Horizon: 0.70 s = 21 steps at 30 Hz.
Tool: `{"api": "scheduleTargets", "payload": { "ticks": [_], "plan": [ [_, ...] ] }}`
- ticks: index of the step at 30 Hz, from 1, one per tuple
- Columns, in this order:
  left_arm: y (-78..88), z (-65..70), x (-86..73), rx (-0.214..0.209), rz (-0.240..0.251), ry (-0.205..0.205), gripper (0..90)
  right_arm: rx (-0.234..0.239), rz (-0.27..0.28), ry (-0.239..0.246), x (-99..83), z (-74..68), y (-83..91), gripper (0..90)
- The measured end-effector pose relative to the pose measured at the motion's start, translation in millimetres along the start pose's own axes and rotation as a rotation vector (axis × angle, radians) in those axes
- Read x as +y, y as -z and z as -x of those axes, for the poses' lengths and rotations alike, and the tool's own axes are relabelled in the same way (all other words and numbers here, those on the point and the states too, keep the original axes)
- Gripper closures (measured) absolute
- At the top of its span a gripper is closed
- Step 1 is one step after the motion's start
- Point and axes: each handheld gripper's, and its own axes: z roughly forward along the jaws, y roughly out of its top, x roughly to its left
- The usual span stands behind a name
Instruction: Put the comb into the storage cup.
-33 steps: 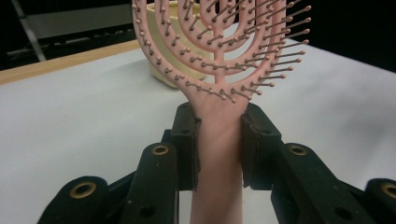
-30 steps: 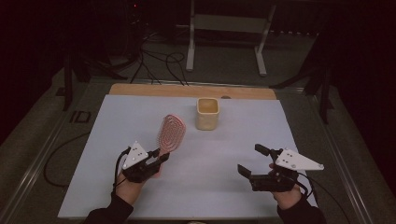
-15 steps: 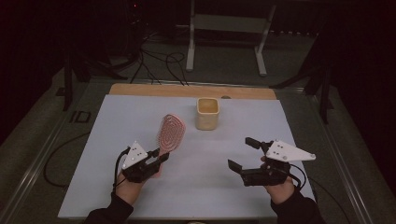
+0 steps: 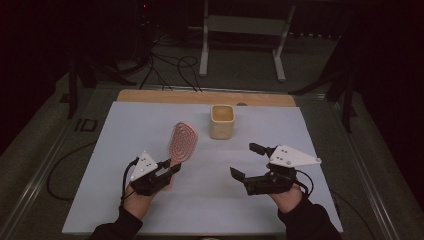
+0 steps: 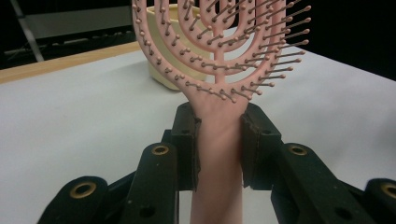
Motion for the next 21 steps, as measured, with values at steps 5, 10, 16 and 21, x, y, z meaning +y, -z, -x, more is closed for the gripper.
{"api": "scheduleTargets", "payload": {
  "ticks": [5, 10, 16, 21],
  "plan": [
    [0.2, 0.6, 0.1, -0.002, 0.009, 0.002, 71.2, 0.024, 0.002, -0.008, 5.0, -4.2, -15.3, 8.2],
    [0.4, 0.4, -0.1, 0.0, 0.005, -0.002, 71.1, 0.04, -0.006, -0.004, 9.6, -8.8, -30.4, 8.2],
    [-0.1, 1.5, -0.2, -0.004, 0.009, -0.003, 71.1, 0.068, -0.021, -0.021, 13.0, -12.8, -47.0, 8.2],
    [-0.3, 1.5, -0.5, -0.005, 0.009, -0.005, 71.1, 0.073, -0.022, -0.026, 16.4, -15.8, -59.6, 8.2]
  ]
}}
